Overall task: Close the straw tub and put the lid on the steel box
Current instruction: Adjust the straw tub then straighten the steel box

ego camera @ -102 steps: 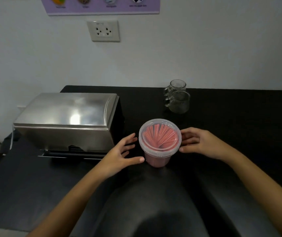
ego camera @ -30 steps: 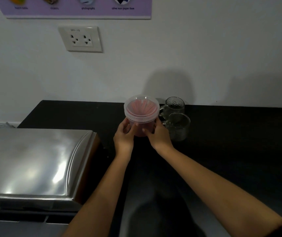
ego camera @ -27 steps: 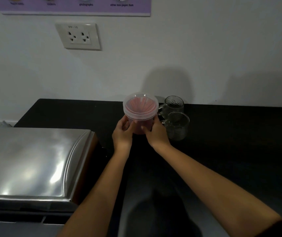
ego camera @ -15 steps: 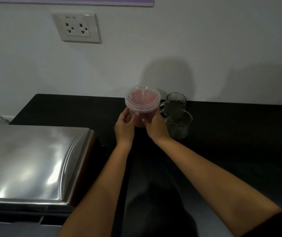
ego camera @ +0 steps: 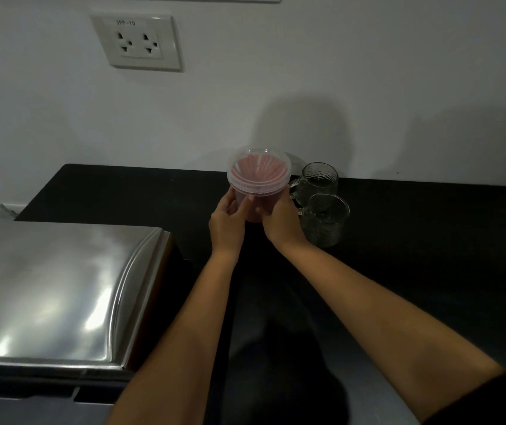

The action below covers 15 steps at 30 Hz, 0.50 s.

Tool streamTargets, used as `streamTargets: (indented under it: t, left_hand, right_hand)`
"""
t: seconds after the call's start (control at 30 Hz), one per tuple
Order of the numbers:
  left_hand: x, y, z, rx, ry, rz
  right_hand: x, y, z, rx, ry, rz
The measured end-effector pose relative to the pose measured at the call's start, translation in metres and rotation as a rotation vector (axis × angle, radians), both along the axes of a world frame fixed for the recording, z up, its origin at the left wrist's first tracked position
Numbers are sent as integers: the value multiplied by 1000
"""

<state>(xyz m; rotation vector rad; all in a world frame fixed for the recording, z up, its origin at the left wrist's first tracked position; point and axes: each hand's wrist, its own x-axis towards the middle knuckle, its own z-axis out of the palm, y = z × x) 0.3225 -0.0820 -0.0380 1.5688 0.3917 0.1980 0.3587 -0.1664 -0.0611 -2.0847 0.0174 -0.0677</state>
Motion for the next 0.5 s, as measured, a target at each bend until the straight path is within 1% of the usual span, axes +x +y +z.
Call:
streamTargets:
  t: [0.27, 0.4, 0.5]
  left_hand:
    - [-13, -5, 5, -71, 15, 58]
    - [-42, -10, 15, -63, -8, -10]
    - [-66, -11, 20, -8, -37, -63]
  right_hand:
    - [-15, -4, 15, -7, 65, -8]
    - [-45, -16, 27, 41, 97, 29]
    - [-70, -30, 35, 39, 107, 38]
